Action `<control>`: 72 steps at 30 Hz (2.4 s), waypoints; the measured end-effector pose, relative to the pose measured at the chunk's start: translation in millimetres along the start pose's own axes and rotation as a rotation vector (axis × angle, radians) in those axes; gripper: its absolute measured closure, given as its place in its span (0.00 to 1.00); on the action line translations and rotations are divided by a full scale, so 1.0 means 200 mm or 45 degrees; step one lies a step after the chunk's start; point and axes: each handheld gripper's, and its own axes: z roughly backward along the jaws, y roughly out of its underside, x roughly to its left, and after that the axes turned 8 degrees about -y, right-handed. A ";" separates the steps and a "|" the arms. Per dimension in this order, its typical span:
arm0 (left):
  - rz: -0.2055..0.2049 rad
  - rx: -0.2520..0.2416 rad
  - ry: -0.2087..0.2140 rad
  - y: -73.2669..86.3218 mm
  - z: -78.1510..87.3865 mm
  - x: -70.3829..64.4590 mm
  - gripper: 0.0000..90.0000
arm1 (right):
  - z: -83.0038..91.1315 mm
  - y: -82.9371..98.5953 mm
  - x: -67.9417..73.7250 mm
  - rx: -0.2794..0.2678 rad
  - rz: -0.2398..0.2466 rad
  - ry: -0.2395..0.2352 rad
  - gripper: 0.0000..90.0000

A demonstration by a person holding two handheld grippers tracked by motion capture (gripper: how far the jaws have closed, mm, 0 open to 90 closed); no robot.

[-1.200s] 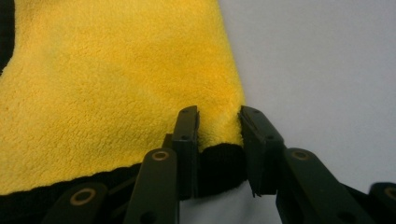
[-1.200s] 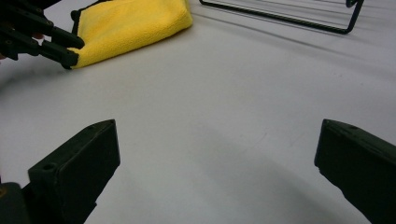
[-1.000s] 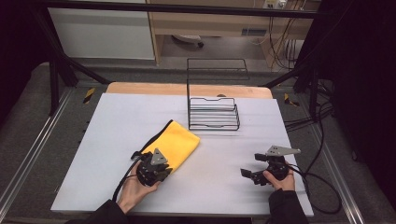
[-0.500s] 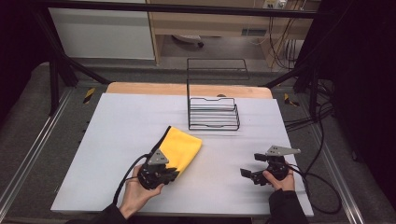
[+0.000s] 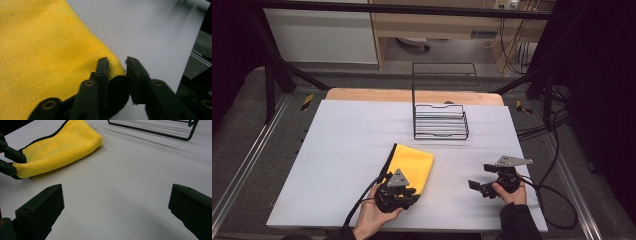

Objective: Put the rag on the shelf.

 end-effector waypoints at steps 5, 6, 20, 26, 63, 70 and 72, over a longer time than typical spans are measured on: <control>-0.020 -0.062 -0.077 0.00 0.14 0.10 0.52 | -0.04 -0.03 0.06 -0.003 0.020 0.020 0.01; -0.012 -0.063 -0.107 0.00 0.16 0.14 0.52 | -0.04 -0.03 0.06 -0.003 0.020 0.020 0.01; 0.176 0.110 -0.207 0.20 0.15 0.47 0.59 | -0.37 -0.14 0.39 0.098 0.007 0.092 0.03; 0.177 0.118 -0.196 0.22 0.13 0.44 0.68 | -0.52 -0.14 0.55 0.121 0.002 0.029 0.16; 0.149 0.068 -0.201 0.18 0.16 0.21 0.64 | -0.51 -0.07 0.52 0.233 -0.073 0.085 0.65; 0.141 -0.058 -0.219 0.09 0.22 0.39 0.35 | -0.43 -0.14 0.46 0.109 0.050 0.118 0.28; 0.156 -0.074 -0.220 0.05 0.21 0.44 0.32 | -0.40 -0.16 0.43 0.069 0.060 0.123 0.19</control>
